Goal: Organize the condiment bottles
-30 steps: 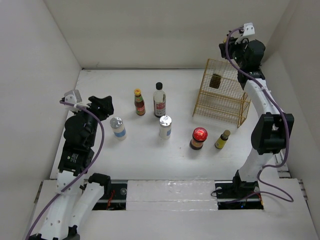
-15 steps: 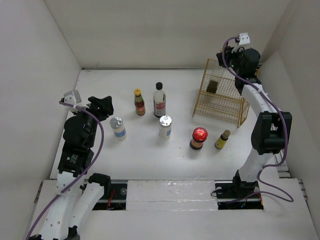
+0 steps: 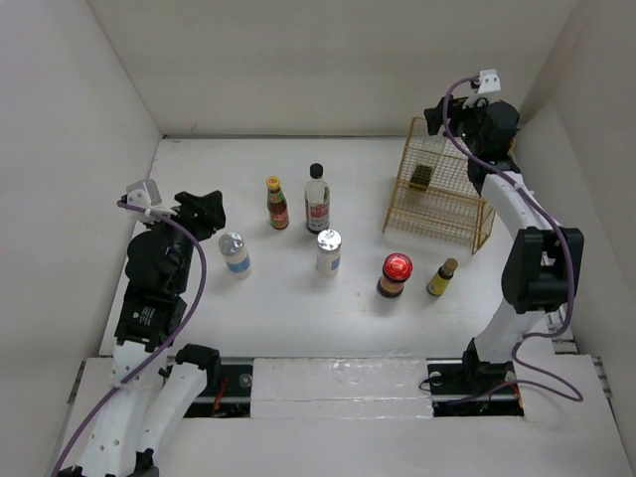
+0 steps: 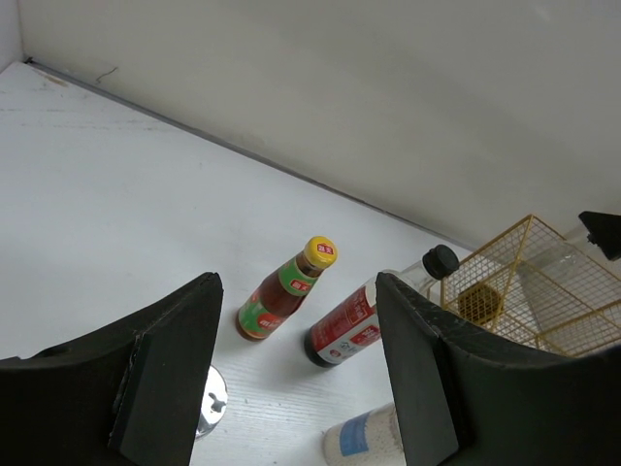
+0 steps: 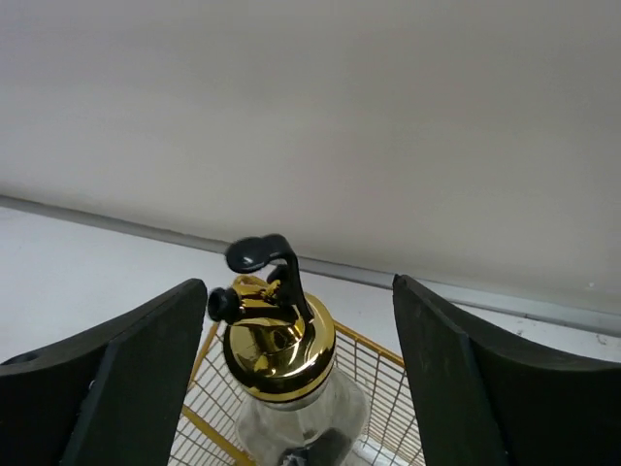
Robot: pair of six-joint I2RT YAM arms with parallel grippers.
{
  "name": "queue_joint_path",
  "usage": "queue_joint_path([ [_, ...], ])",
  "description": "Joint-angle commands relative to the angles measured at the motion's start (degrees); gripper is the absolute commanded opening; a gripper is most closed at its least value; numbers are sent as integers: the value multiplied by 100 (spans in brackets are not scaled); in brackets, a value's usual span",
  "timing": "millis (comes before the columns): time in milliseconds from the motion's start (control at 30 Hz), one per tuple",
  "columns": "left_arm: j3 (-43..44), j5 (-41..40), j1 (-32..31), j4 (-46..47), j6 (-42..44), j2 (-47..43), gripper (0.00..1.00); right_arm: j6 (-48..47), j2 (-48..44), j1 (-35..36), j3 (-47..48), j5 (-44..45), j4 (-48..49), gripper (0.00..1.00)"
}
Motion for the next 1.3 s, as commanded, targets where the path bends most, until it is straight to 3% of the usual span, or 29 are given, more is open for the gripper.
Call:
queue_joint_path([
  [0, 57, -41, 10, 200, -98, 10, 60, 1, -805, 68, 84, 141, 206, 84],
  [100, 57, -41, 10, 200, -98, 10, 74, -324, -1306, 367, -143, 378, -109, 86],
  [200, 57, 11, 10, 200, -98, 10, 77, -324, -1823, 789, -792, 519, -233, 86],
  [233, 57, 11, 10, 200, -98, 10, 77, -272, -1948, 920, -1012, 519, -234, 82],
  [267, 57, 11, 10, 200, -98, 10, 77, -211, -2062, 1218, -1484, 519, -234, 63],
  [333, 57, 11, 10, 200, -98, 10, 77, 9, -2326, 1588, -1926, 519, -147, 35],
  [367, 57, 11, 10, 200, -98, 71, 77, 10, -2388, 2007, -2207, 580, -146, 10],
  [467, 57, 73, 10, 200, -98, 72, 77, -165, -2520, 2599, -2367, 642, -549, 4],
  [533, 57, 73, 10, 200, -98, 72, 77, -316, -2757, 3100, -2560, 643, -744, 28],
  [633, 57, 73, 10, 200, -98, 11, 81, -535, -2828, 3496, -2623, 231, -1260, 81],
  [667, 57, 73, 10, 253, -98, 10, 81, -588, -2749, 3584, -2570, 108, -1706, 85],
  [733, 57, 73, 10, 253, -98, 10, 82, -685, -2696, 3873, -2570, -113, -2025, 92],
  [900, 57, 126, 10, 253, -98, 10, 82, -817, -2485, 4384, -2623, 167, -2370, 98],
  [1267, 57, 231, 10, 253, -98, 11, 82, -869, -1703, 4437, -2350, 615, -2229, 99],
])
